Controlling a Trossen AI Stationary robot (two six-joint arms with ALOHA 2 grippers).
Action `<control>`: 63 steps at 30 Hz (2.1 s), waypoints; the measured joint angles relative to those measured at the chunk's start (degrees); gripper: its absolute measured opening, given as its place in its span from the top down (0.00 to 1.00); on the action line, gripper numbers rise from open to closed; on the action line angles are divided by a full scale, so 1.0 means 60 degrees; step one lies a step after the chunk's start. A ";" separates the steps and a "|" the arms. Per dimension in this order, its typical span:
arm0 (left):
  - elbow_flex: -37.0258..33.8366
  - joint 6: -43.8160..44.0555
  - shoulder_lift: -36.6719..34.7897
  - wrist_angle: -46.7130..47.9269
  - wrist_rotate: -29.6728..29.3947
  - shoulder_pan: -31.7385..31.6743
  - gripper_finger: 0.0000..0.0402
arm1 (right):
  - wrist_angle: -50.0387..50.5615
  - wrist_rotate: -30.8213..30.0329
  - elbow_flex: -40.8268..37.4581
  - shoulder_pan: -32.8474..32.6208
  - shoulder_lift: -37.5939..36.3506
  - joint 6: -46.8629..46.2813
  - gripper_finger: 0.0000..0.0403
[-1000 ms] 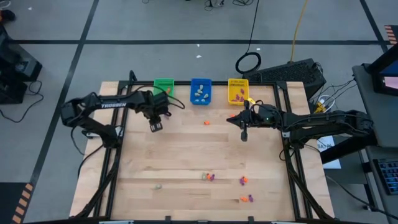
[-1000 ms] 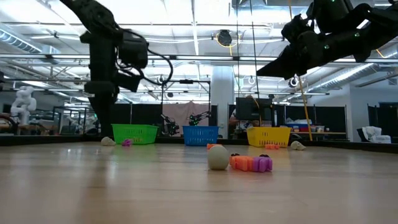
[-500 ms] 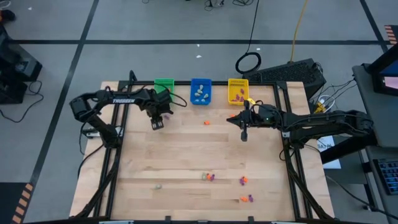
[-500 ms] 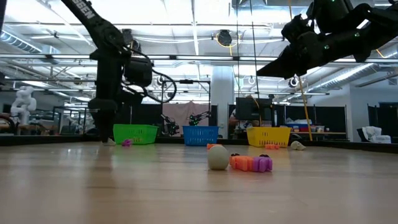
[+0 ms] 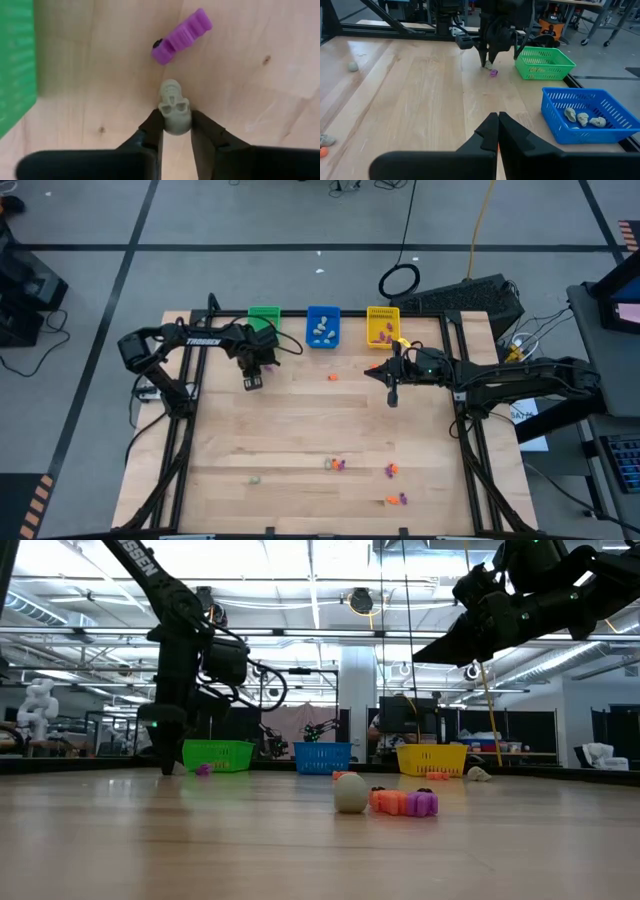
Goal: Sort Halloween decoration
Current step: Put the white skull toy into the blue bin
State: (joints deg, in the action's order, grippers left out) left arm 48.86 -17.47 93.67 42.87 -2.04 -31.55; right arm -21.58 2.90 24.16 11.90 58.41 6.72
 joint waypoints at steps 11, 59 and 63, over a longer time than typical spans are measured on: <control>-0.0027 0.0722 -0.0595 0.0235 -0.0006 0.0120 0.87 | 0.0000 -0.0007 0.0000 0.0000 0.0000 0.0000 1.00; 0.7691 0.2589 0.4557 -0.1013 0.1341 -0.0351 0.88 | -0.0146 -0.0015 0.0000 0.0004 0.0004 0.0030 1.00; 0.7701 0.2597 0.4568 -0.1045 0.1344 -0.0357 0.88 | -0.0146 -0.0015 0.0000 0.0007 0.0004 0.0033 1.00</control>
State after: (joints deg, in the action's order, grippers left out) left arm 95.07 -1.89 121.08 36.60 6.02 -33.69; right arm -22.46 2.81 24.16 11.94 58.43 6.92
